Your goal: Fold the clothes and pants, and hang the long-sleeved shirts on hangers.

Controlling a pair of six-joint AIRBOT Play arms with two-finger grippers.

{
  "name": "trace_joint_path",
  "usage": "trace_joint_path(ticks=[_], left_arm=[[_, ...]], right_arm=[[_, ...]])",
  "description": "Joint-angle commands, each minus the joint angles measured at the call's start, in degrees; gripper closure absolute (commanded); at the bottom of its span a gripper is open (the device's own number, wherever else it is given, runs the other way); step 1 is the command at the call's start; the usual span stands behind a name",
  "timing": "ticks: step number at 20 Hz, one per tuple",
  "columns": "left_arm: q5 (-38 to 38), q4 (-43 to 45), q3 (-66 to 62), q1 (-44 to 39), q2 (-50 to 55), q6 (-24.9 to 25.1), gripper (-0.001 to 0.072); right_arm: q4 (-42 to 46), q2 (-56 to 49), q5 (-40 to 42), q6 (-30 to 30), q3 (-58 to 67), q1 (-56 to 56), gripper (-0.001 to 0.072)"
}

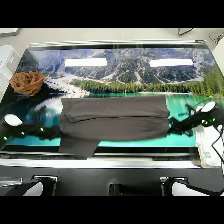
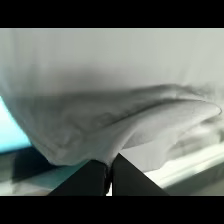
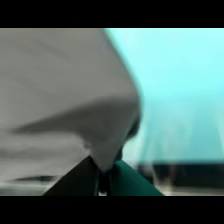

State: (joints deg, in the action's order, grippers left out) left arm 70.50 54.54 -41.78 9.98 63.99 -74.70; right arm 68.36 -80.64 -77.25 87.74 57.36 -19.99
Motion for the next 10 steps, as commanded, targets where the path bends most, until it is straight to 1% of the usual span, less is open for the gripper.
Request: trace_joint_path(ticks=[1,4,6,8,10], left_arm=[[-3.5,0.1,-13.6,-0.4,4.9,-3.1,0.0677],[-3.5,0.0,-24.1,-2.9,15.3,-4.4,0.0676],[-3.5,0.0,-30.4,-3.9,21.6,-6.5,0.0676],[-3.5,0.0,-35.3,-4.1,26.1,-8.3,0.0676],[-3.5,0.0,-38.1,-4.1,29.5,-8.5,0.0676]], right_arm=[[-5.7,-0.7,0.9,2.3,11.5,0.0,0.0665],[-6.2,-5.5,3.6,3.5,18.4,2.0,0.0665],[-6.2,-9.3,8.0,3.6,21.2,4.3,0.0664],[-6.2,-12.9,12.1,5.8,23.2,5.6,0.0664],[-8.0,-15.9,13.9,7.2,23.7,5.6,0.0663]])
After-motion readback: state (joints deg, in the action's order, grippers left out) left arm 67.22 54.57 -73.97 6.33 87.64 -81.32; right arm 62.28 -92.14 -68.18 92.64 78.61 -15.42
